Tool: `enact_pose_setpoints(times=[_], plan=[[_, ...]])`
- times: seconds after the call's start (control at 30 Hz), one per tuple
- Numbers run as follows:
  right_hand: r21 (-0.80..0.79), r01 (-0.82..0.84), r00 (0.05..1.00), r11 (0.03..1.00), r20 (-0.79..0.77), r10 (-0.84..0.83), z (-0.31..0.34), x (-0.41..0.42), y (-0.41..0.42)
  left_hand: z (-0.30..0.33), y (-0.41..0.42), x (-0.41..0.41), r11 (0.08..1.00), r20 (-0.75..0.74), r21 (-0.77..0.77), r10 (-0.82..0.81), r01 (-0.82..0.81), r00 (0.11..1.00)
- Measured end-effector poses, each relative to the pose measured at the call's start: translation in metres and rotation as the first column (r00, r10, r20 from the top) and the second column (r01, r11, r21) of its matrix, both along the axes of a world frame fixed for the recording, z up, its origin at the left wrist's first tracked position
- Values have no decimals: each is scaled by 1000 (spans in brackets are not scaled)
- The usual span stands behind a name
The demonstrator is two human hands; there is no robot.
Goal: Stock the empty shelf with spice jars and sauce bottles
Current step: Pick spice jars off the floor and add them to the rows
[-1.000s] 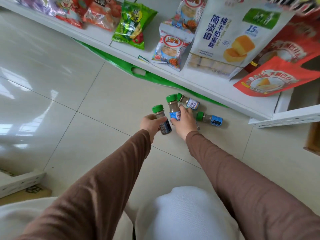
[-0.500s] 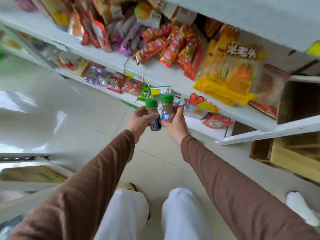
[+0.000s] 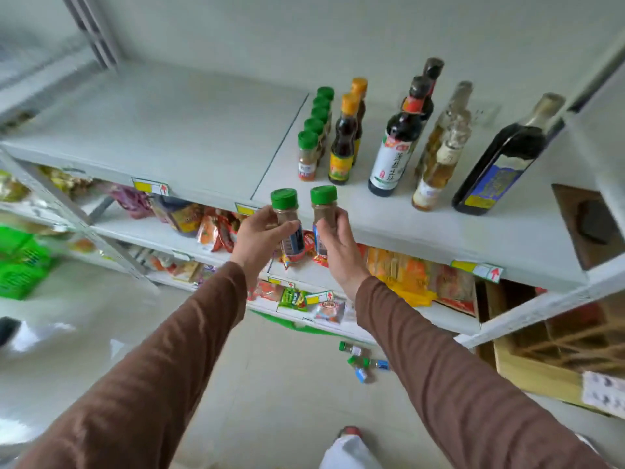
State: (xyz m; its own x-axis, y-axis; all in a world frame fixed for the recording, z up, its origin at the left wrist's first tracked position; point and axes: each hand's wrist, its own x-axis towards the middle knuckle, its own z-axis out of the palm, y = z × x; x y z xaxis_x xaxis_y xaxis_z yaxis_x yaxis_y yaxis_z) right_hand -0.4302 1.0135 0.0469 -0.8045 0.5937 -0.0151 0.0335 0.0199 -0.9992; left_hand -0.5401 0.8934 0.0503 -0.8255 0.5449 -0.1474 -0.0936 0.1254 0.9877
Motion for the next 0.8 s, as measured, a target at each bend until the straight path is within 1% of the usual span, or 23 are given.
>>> enact_pose_setpoints(times=[0.1, 0.2, 0.27, 0.37, 0.43, 0.6, 0.73, 0.8], plan=[[31, 21, 999, 999, -35, -20, 14, -27, 7, 17, 11, -30, 1000, -44, 26, 6, -5, 999], [20, 40, 998, 999, -42, -39, 16, -55, 16, 21, 26, -59, 1000, -96, 5, -16, 16, 995], [0, 57, 997, 998, -44, -57, 14, -72, 19, 21, 34, -77, 1000, -119, -13, 0, -2, 993], [14, 97, 995, 995, -21, -96, 9, -96, 21, 19, 45, -107, 999, -119, -32, 40, -44, 992], [12, 132, 991, 991, -3, -132, 5, -111, 21, 17, 51, -128, 998, -117, -53, 39, -45, 992], [10, 238, 971, 971, 9, -239, -6, -157, 14, 13, 71, -183, 997, -101, -77, -39, 32, 994], [-24, 319, 948, 948, 4, -319, -11, -200, 9, 12, 95, -231, 988, -90, -67, -142, 136, 986], [-5, 353, 936, 936, 4, -353, -12, -221, 7, 11, 108, -253, 981, -95, -85, -181, 173, 979]])
